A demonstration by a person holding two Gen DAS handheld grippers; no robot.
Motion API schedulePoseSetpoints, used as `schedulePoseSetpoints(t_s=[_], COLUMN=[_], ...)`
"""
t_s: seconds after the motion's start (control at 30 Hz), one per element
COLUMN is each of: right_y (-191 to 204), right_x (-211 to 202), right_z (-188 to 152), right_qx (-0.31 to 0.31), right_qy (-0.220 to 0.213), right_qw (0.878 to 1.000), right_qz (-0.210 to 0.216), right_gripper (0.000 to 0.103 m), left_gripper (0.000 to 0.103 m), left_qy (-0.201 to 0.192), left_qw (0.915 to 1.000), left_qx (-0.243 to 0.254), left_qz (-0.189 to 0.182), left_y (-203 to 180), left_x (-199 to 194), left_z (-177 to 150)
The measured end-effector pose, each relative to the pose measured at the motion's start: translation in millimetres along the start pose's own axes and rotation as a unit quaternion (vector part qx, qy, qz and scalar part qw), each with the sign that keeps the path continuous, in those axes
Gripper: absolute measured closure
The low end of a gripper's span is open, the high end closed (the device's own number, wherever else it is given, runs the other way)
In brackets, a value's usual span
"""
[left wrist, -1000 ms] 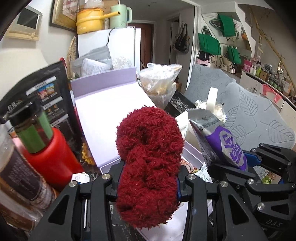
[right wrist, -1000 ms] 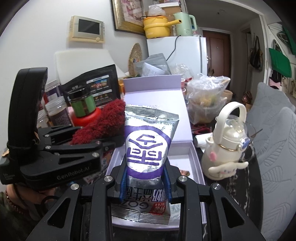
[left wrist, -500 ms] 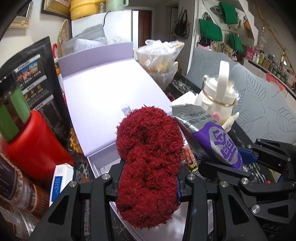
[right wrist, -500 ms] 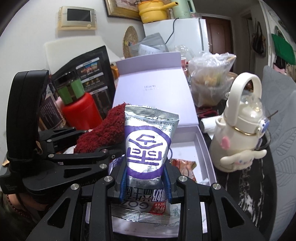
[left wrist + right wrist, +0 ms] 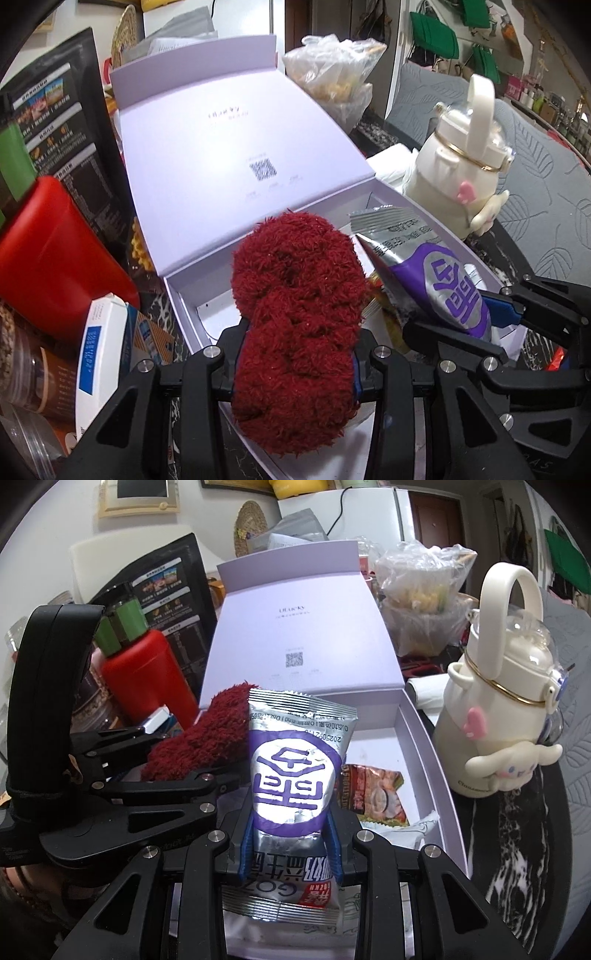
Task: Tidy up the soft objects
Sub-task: 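Carry the scrunchie with left tool while right tool carries snack bag into the box, then release the scrunchie into the box with left tool while right tool releases snack bag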
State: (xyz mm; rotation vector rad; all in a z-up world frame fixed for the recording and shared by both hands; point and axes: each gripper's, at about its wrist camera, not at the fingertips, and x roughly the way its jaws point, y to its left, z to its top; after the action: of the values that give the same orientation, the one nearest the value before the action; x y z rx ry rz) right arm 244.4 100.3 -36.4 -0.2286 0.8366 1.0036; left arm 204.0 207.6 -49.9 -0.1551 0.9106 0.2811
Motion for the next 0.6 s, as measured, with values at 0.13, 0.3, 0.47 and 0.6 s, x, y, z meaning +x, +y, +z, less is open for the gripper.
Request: schedulePoseSetpoints(t_s=[0.13, 0.3, 0.47, 0.6], right_y=[-2, -5, -3, -2], right_x=[9, 15, 20, 21], right_z=[-1, -3, -4, -5], right_qx=[0.002, 0.007, -0.004, -0.003], right_qy=[0.008, 0.016, 0.018, 0.016], right_qw=[1.000, 1.000, 1.000, 0.999], right_qz=[-0.011, -0.012, -0.026, -0.027], right_gripper=[0.072, 0.072, 0.071, 0.071], left_gripper=[0.063, 0.063, 0.063, 0.062], left_qy=[0.018, 0.033, 0.036, 0.039], left_qw=[0.9998, 0.9993, 0.9992, 0.9989], left_qx=[-0.008, -0.019, -0.013, -0.005], left_qz=[0.002, 0.006, 0.013, 0.027], left_y=[5, 9, 7, 1], left_x=[12, 21, 25, 28], left_z=[-2, -5, -6, -7])
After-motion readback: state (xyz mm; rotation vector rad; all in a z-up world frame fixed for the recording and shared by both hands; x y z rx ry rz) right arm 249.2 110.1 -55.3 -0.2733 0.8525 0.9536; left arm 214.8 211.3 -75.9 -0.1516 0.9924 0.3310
